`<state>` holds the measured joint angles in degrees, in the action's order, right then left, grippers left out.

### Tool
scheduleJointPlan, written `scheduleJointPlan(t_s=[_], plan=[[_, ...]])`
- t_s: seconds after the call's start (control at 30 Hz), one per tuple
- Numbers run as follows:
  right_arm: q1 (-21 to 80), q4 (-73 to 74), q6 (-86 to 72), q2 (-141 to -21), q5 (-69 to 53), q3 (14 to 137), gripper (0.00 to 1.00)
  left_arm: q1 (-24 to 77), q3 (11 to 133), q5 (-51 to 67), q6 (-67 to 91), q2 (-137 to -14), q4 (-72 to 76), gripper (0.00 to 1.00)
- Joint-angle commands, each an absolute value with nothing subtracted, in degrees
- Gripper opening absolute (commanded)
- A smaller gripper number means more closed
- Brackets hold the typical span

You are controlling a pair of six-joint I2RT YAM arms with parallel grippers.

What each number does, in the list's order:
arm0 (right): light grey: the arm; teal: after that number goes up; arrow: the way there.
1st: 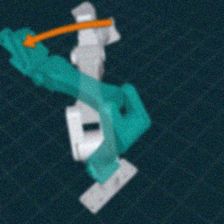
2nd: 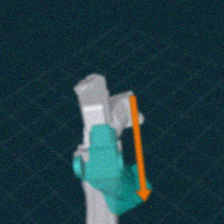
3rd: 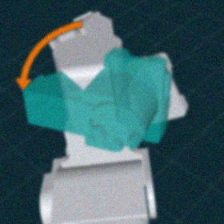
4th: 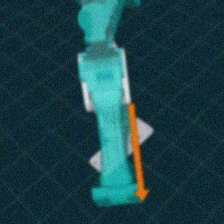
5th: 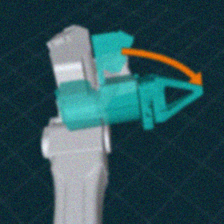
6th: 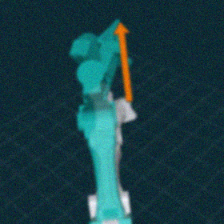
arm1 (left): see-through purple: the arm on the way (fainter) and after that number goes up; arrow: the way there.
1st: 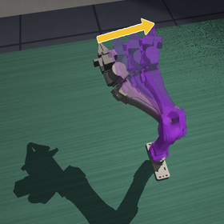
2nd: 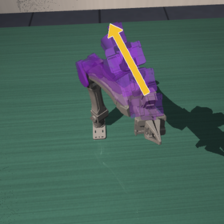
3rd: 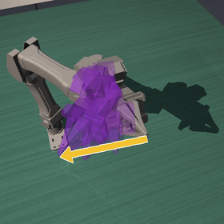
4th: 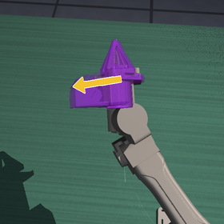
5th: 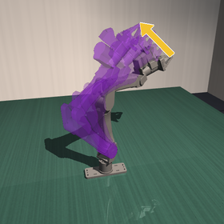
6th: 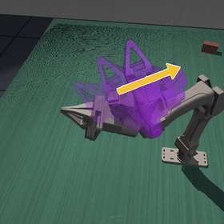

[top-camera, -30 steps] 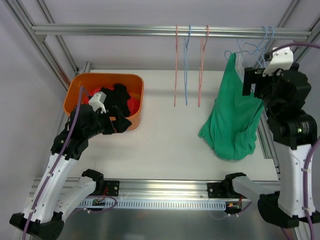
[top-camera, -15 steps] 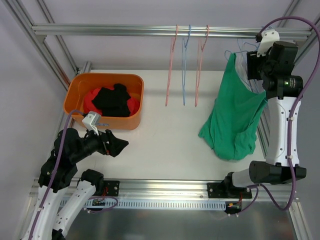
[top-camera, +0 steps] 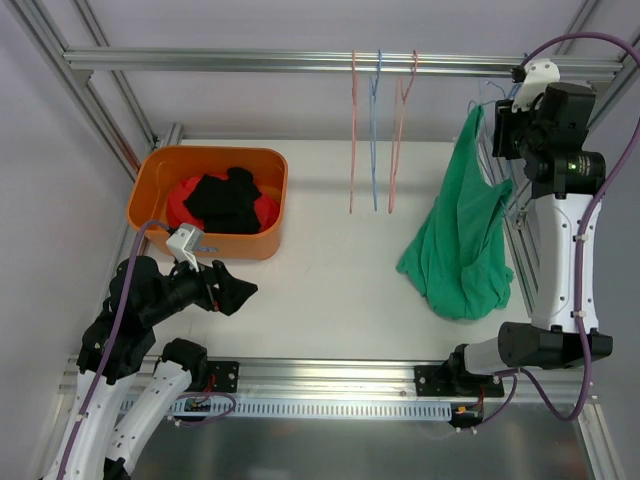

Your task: Remove the tank top from the hanger

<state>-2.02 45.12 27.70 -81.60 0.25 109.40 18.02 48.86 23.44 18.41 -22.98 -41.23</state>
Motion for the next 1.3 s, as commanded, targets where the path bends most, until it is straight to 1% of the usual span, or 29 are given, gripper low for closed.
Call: scheduleJointPlan(t_s=[0.0,0.27,0.37,0.43,0.6,1.0,1.07,1.1,1.17,1.2,1.27], plan=[[-2.29,41.67,24.52,-80.69,5.44,108.11,0.45,18.19,48.87,24.17,17.23,-23.29,-40.78,0.99],[-0.97,34.90,23.99,-72.87,3.51,101.79,0.45,18.19,48.25,24.26,17.67,-24.78,-40.43,0.99],[-0.09,33.23,24.69,-70.32,4.39,100.73,0.48,18.19,47.99,24.08,17.93,-24.79,-40.08,0.99],[-0.09,32.52,25.40,-69.17,6.23,99.85,0.52,18.19,47.90,24.00,17.93,-24.70,-39.90,0.99],[1.05,31.64,25.40,-67.41,5.81,98.88,0.51,18.19,47.73,24.26,18.02,-24.52,-39.81,0.99],[1.05,33.57,26.80,-71.89,6.51,98.35,0.43,18.19,47.72,24.61,17.93,-24.61,-39.64,0.99],[0.97,34.01,26.54,-72.16,5.89,98.26,0.40,18.19,47.64,24.61,17.93,-24.61,-39.64,0.99],[0.97,34.10,26.28,-72.07,4.67,98.35,0.35,18.19,47.64,24.52,17.93,-24.52,-39.55,0.99],[1.05,33.93,25.67,-71.81,3.43,98.35,0.31,18.19,47.55,24.70,17.93,-24.61,-39.46,0.99],[0.97,33.93,25.40,-71.81,2.47,98.52,0.26,18.19,47.64,24.70,17.93,-24.61,-39.55,0.99],[1.05,33.93,24.79,-71.98,1.50,98.70,0.24,18.19,47.55,24.61,17.93,-24.61,-39.38,0.99]])
